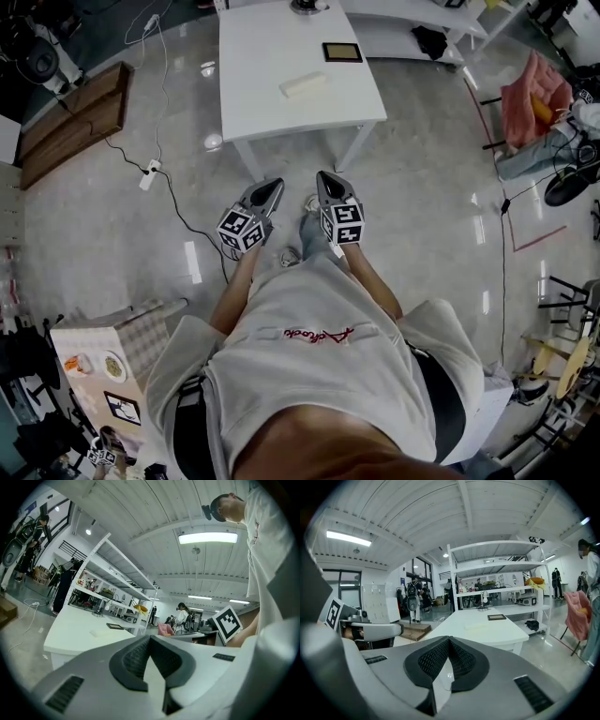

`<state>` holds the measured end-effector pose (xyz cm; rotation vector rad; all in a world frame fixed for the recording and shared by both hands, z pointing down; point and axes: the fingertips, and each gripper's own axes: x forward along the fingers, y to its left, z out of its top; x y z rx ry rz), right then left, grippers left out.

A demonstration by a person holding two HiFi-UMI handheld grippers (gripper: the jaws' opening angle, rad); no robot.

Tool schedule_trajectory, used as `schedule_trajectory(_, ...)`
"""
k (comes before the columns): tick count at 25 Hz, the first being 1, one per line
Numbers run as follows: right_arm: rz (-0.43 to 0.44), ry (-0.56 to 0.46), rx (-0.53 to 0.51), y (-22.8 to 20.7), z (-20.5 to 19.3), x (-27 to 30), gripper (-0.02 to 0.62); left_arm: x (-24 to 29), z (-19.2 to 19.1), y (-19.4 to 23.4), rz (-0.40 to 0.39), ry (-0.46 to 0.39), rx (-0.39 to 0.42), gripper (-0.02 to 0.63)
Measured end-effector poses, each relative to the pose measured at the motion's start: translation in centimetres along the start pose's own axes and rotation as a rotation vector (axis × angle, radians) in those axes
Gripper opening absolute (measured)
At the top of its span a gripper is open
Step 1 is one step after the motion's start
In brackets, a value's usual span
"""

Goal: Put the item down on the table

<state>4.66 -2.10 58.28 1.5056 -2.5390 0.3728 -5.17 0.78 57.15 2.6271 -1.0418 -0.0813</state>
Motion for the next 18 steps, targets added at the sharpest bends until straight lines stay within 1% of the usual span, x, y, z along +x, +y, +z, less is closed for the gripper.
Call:
schedule_trajectory(7,-0.006,-0.005,0.010,0.1,0.0,0.0,-0.002,0.1,-0.1,-0.3,-0.018,0.005,0.004,0.014)
schedule_trajectory(12,-0.006,0.001,-0.030,0.7,-0.2,0.1,-0.002,0.3,-0.1,-0.4,-0.025,-0.002,-0.006,0.014)
schedule_trajectory(18,0.000,-0.003,-0.030,1.3,0.1,0.0,-0.002,0.3,-0.1,-0.7,-0.033,-0.003,-0.008,0.013)
